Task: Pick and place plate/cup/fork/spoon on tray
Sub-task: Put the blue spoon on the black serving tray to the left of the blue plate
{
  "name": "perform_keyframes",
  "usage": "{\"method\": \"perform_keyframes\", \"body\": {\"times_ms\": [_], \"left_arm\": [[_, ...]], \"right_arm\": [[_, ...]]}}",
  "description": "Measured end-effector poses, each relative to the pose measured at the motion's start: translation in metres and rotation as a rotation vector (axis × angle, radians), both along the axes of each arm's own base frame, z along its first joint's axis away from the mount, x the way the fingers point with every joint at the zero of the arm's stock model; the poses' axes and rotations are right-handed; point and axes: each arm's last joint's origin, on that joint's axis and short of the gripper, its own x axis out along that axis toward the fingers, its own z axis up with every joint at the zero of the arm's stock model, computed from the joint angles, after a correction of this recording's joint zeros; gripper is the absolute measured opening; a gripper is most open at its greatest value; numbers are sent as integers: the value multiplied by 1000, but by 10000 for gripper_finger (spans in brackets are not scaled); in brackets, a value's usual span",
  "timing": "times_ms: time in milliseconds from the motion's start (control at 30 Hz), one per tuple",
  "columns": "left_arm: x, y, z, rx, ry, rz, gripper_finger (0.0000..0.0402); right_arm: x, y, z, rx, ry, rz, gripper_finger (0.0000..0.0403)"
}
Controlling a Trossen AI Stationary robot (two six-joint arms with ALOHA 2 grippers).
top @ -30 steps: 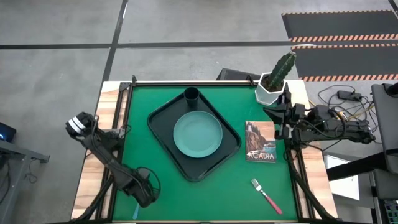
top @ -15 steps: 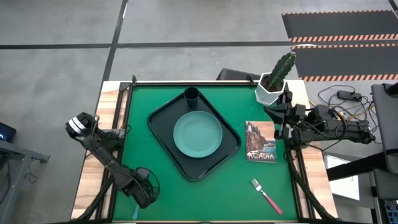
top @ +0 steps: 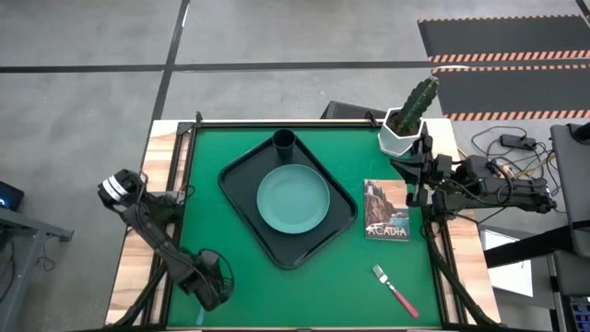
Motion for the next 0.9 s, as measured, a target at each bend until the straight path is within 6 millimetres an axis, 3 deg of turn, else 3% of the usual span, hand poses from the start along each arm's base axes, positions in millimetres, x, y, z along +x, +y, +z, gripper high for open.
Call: {"method": "perform_keyframes", "body": {"times_ms": [133, 300, 400, 500, 633, 800, 900], "left_arm": [[0, -2, -4, 8, 5, -7, 72], [0, -1, -2, 8, 0, -25, 14], [0, 0, 2, 14, 8, -28, 6], [6, 2, 21, 8, 6, -30, 3], [16, 15, 61, 16, -2, -36, 2], [39, 49, 105, 118, -148, -77, 2], [52, 75, 119, 191, -181, -139, 2]], "right_arm": [[0, 0, 0, 1, 2, 0, 9], [0, 0, 0, 0, 1, 0, 9], [0, 0, 0, 0, 2, 0, 9], [0, 0, -1, 2, 8, 0, 9], [0, 0, -1, 1, 15, 0, 9], [1, 0, -2, 4, 23, 0, 9], [1, 0, -4, 14, 39, 2, 9]]}}
